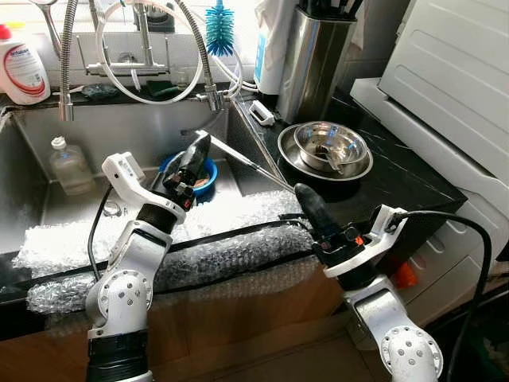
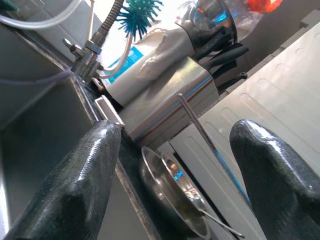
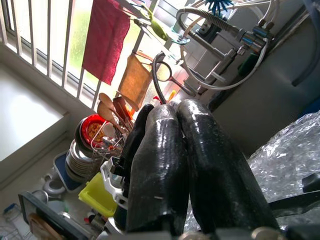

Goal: Kitchen organization

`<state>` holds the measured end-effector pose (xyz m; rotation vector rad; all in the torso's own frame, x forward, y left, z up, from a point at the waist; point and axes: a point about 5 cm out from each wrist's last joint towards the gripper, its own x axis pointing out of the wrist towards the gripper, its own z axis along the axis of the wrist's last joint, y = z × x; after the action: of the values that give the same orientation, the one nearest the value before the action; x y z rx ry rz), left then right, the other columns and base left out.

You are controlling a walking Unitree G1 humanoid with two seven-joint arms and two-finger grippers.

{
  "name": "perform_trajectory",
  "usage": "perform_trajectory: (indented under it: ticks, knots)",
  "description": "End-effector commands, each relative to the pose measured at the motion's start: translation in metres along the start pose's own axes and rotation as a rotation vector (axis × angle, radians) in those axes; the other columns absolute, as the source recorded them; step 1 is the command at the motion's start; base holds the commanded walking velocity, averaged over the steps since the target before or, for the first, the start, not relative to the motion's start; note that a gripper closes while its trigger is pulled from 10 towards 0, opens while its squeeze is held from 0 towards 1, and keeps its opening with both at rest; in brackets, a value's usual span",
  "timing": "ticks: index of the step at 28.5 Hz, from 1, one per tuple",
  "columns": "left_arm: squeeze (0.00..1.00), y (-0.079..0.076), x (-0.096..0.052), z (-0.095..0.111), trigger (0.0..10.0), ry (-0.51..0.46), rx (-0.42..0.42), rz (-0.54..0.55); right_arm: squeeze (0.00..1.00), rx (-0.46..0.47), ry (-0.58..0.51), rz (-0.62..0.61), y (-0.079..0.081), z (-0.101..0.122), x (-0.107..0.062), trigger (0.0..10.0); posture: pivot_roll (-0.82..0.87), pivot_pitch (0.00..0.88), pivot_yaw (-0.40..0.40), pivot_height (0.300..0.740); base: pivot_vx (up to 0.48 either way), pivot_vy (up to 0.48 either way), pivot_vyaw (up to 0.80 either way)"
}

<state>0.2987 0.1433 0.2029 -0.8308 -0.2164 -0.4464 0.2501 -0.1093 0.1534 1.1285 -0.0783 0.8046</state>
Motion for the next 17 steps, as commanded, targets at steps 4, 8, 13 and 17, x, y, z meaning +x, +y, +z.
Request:
perform_trajectory:
  ticks: [4,8,13,17]
  knots:
    - [0.00,-0.013,0.003,-0.002,10.0,0.017,-0.007,-0.050,0.00,-0.014,0.022,0.039,0.006,0.000,0.000,10.0,0.01,0.000,-0.092,0.740,0.000,0.000,0.00]
    - [0.00,-0.014,0.004,-0.002,10.0,0.019,-0.009,-0.049,0.00,-0.035,0.079,0.041,0.006,-0.008,-0.002,10.0,0.01,0.000,-0.094,0.740,0.000,0.000,0.00]
    - [0.00,-0.015,0.004,-0.004,10.0,0.032,0.005,-0.053,0.00,-0.042,0.103,0.049,0.006,-0.012,-0.002,10.0,0.02,0.000,-0.097,0.740,0.000,0.000,0.00]
    - [0.00,-0.016,0.004,-0.006,1.0,0.040,0.006,-0.053,0.00,-0.053,0.106,0.041,0.005,-0.012,-0.003,10.0,0.01,0.001,-0.098,0.740,0.000,0.000,0.00]
